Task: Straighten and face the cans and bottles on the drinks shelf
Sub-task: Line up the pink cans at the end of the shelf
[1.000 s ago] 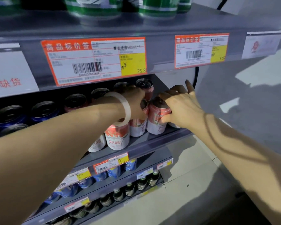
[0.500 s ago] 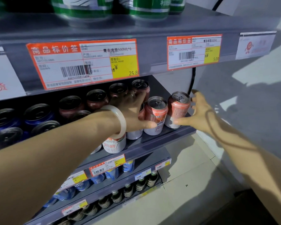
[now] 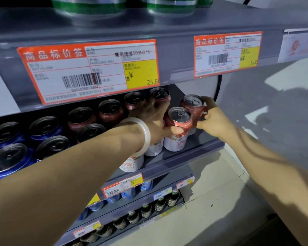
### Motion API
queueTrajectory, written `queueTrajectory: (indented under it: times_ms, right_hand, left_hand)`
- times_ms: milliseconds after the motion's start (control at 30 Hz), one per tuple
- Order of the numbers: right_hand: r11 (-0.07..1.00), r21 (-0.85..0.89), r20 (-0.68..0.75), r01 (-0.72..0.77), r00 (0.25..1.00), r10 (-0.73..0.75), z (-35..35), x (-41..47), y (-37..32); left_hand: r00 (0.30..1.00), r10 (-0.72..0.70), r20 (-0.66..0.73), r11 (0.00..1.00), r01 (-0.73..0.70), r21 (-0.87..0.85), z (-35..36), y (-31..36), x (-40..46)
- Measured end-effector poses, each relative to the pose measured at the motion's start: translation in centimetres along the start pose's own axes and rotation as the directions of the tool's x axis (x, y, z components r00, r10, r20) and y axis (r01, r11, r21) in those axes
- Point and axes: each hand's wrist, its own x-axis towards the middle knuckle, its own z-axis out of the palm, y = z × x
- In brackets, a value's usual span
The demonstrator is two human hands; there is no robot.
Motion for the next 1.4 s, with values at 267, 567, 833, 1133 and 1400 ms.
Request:
queueTrajectory:
  times_ms: [267, 567, 833, 1133, 1400]
  right_hand:
    - [0.997, 0.067, 0.126, -0.022, 0.992, 0.013, 0.4, 1.2, -0.9]
    - [0.991, -0.122, 0.122, 0.050, 0.992, -0.035, -1.1, -0.7, -2.4]
    - [0.641, -0.601, 0.357, 0.477, 0.878, -0.319, 0.6, -4.1, -6.1]
    - [0.663, -0.640, 0.321, 0.389, 0.919, -0.229, -0.4, -4.6, -6.6]
    - [0.629, -0.640, 0.348, 0.441, 0.896, -0.275, -0.3, -4.0, -5.9]
  left_hand:
    - [0.982, -0.005, 0.191, 1.000, 0.006, -0.005, -0.4, -2.1, -2.3]
    - [0.992, 0.017, 0.127, 1.000, -0.020, 0.023, -1.0, -3.0, -4.1]
    - [1.000, 0.027, 0.014, 0.978, -0.024, -0.207, -0.9, -3.3, -3.7]
    - [0.996, 0.015, -0.085, 0.981, -0.031, -0.193, 0.1, -3.5, -2.6]
    - [0.989, 0.057, -0.136, 0.996, -0.066, -0.064, 0.7, -3.1, -2.6]
